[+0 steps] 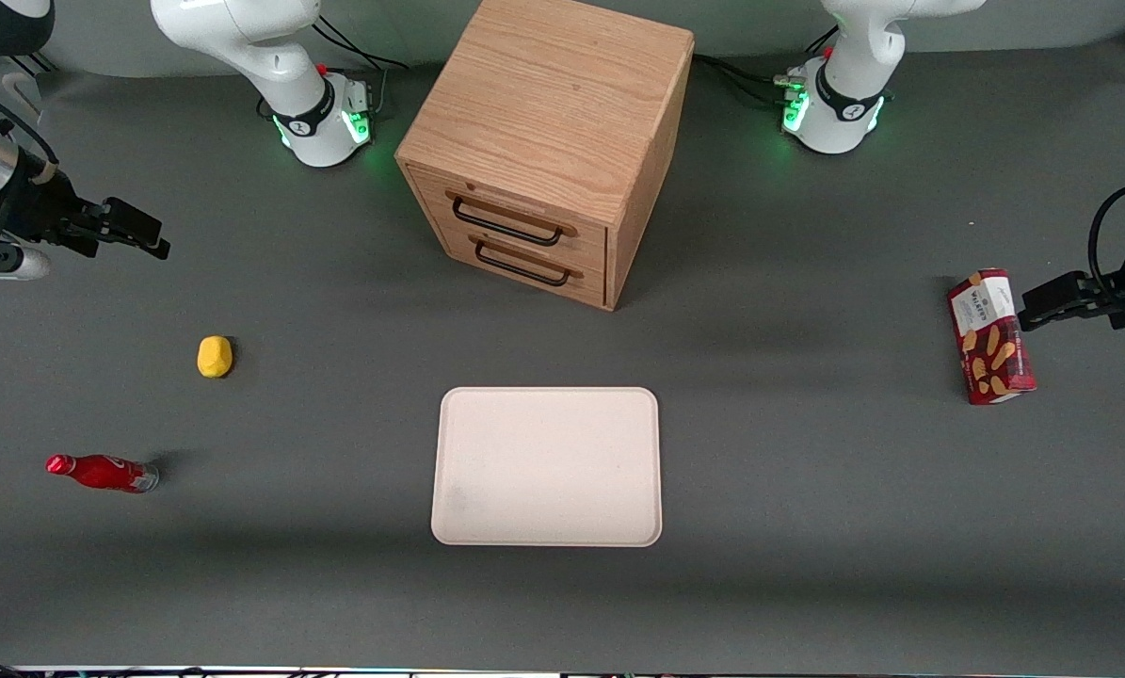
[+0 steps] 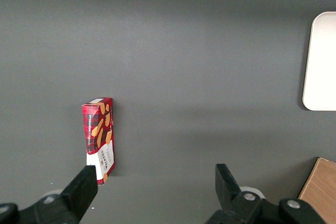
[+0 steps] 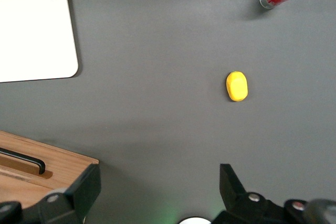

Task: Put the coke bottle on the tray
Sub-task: 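Move the right gripper down over the red Coca-Cola bottle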

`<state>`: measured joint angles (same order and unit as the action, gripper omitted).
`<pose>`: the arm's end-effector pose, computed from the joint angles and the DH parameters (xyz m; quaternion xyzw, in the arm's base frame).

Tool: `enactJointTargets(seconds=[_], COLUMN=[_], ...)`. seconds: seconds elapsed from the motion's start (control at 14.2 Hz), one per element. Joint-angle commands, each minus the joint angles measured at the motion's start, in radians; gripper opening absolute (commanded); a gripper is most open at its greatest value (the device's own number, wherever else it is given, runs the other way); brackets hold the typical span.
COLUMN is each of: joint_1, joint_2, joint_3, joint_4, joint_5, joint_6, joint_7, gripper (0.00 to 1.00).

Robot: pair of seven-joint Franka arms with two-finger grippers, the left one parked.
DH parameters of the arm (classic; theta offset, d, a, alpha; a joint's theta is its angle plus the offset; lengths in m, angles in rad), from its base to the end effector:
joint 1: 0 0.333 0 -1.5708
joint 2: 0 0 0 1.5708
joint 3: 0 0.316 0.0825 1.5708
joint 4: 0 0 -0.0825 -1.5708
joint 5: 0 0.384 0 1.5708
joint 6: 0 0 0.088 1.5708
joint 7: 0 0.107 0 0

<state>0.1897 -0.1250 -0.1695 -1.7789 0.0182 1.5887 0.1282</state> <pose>0.5132 0.0075 0.5937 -0.9978 0.0534 0.0349 0.0170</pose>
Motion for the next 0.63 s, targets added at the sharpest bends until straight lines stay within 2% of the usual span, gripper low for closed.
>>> enactJointTargets(seconds=[0.0,0.42,0.56], joint_1=[0.002,-0.001,-0.003], joint_2=[0.019,0.059,0.112], joint_3=[0.004,-0.005,-0.059], joint_4=[0.032,0.076,0.136], joint_5=[-0.023,-0.037,-0.041], joint_6=[-0.022,-0.009,-0.009], joint_7=[0.039,0.036,-0.101], gripper=[1.0,1.0,1.0])
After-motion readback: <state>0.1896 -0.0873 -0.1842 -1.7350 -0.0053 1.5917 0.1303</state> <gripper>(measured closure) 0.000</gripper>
